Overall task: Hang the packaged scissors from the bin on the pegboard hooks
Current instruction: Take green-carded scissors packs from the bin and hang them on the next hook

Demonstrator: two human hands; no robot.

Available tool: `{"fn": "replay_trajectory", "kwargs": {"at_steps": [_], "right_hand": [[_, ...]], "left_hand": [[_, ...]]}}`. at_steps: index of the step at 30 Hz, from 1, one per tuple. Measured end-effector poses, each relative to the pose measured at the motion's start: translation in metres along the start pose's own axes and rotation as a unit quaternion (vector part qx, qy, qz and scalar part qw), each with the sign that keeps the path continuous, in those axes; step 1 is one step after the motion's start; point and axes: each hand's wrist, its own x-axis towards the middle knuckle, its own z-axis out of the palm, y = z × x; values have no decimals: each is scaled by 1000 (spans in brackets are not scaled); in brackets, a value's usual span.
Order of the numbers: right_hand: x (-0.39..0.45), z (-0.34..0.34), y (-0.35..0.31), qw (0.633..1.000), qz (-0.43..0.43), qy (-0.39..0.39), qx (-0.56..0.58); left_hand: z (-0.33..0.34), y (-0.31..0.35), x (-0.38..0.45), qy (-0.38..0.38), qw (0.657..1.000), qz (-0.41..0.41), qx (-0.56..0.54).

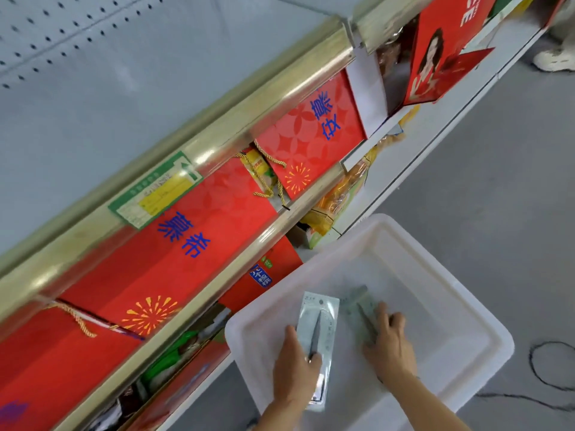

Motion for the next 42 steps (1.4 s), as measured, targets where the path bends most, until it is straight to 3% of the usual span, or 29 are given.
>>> {"fn": "replay_trajectory", "kwargs": {"at_steps": [2, 6, 9, 10, 12, 18, 25, 29, 34, 42], "right_hand": [[-19, -4, -12, 999, -3, 1, 32], [-68, -31, -48, 989, -45, 42, 133], [-95, -71, -88, 977, -76, 71, 184], [-104, -87, -103, 972, -94, 83, 200], [-120, -120, -135, 954, -132, 109, 248], [-181, -207, -235, 874, -277, 181, 356], [-256, -268, -323, 763, -430, 179, 449], [-295, -296, -359, 721, -480, 152, 476], [-327, -313, -398, 691, -516, 140, 486], [-346, -323, -425, 674, -542, 126, 485]], "left_hand": [[-19, 9, -12, 16, 997, 26, -76], [-74, 23, -46, 157, 970, 114, -145], [-130, 39, -82, 170, 958, 147, -178], [-148, 46, -94, 211, 946, 153, -193], [-183, 58, -110, 365, 889, 181, -212], [-291, 94, -148, 513, 796, 224, -230], [-410, 133, -189, 574, 718, 272, -284], [-472, 154, -204, 616, 678, 279, -287], [-521, 175, -205, 618, 672, 282, -294], [-546, 176, -188, 617, 671, 265, -313]]}}
